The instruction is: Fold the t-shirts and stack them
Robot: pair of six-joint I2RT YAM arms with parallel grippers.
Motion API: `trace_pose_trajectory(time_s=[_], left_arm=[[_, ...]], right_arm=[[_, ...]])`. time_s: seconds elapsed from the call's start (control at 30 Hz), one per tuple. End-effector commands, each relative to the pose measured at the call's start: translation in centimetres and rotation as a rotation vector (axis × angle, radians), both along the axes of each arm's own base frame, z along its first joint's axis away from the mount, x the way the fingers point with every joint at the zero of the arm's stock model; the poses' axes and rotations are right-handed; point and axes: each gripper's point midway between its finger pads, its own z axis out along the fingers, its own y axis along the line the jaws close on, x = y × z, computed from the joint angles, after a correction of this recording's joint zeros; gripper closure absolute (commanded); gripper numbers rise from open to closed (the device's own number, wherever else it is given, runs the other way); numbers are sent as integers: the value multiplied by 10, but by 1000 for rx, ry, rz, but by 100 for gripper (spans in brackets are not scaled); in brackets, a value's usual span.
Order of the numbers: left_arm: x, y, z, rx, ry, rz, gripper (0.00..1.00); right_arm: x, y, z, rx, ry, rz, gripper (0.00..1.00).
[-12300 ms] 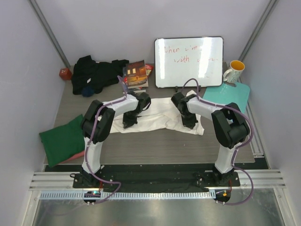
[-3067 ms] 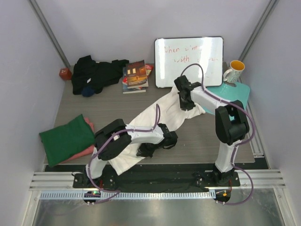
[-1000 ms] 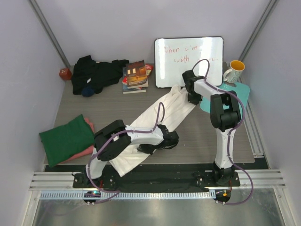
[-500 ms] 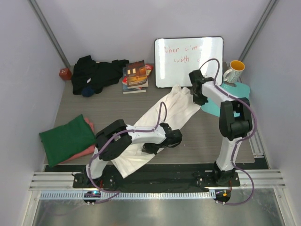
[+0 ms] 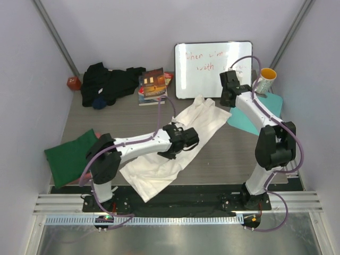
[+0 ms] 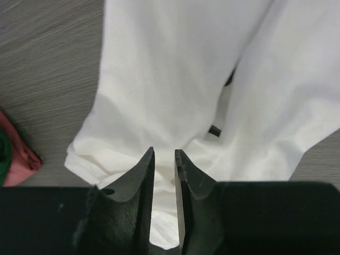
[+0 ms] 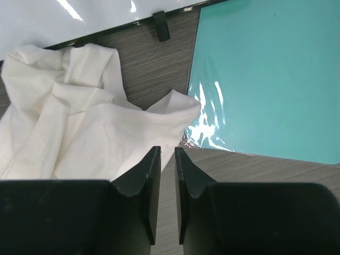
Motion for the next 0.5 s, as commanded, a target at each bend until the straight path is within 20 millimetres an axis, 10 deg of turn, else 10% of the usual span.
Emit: trace_pose_trajectory(time_s=[0.0,0.2,0.47], left_arm=[[12,36,42,13,-99,93,77],[-11,62,33,8,-39,85,99],[-46,64,-5,-48,112,76,100]], right_arm=[[13,2,-32,-13,56,0,80],[18,4,-78,-29,148,-4,89],[18,1,-117,-56,226,-14,90]])
